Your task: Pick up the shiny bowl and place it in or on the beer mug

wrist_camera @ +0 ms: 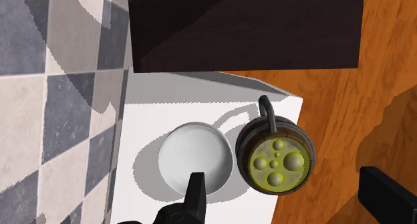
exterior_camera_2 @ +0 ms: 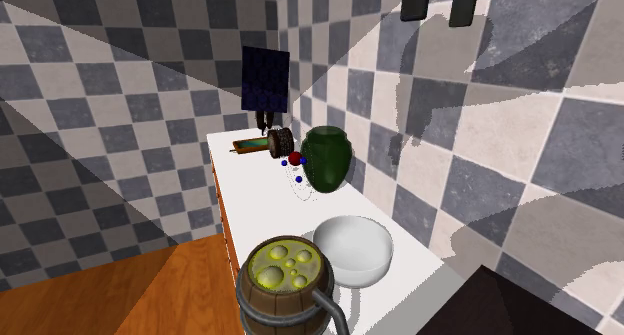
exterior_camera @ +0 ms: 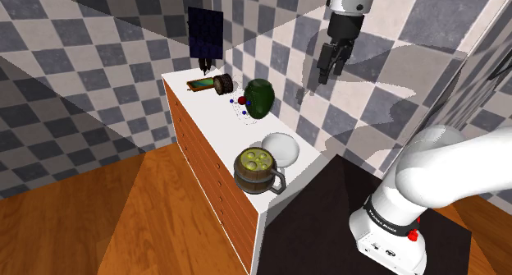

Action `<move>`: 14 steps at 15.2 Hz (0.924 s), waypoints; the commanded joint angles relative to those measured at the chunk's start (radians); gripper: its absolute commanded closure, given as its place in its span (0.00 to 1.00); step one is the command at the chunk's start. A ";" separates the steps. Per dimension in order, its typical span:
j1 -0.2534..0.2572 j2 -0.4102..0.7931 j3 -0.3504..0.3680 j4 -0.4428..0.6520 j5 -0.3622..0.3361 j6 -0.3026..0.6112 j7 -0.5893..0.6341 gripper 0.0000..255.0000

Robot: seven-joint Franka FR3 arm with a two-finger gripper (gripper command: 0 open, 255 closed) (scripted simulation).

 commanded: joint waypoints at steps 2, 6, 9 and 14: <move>-0.003 0.012 -0.010 -0.021 -0.006 0.032 -0.009 0.00; -0.017 0.073 -0.052 -0.094 -0.028 0.164 -0.047 0.00; -0.027 0.137 -0.084 -0.135 -0.042 0.266 -0.075 0.00; -0.039 0.273 -0.138 -0.175 -0.057 0.438 -0.125 0.00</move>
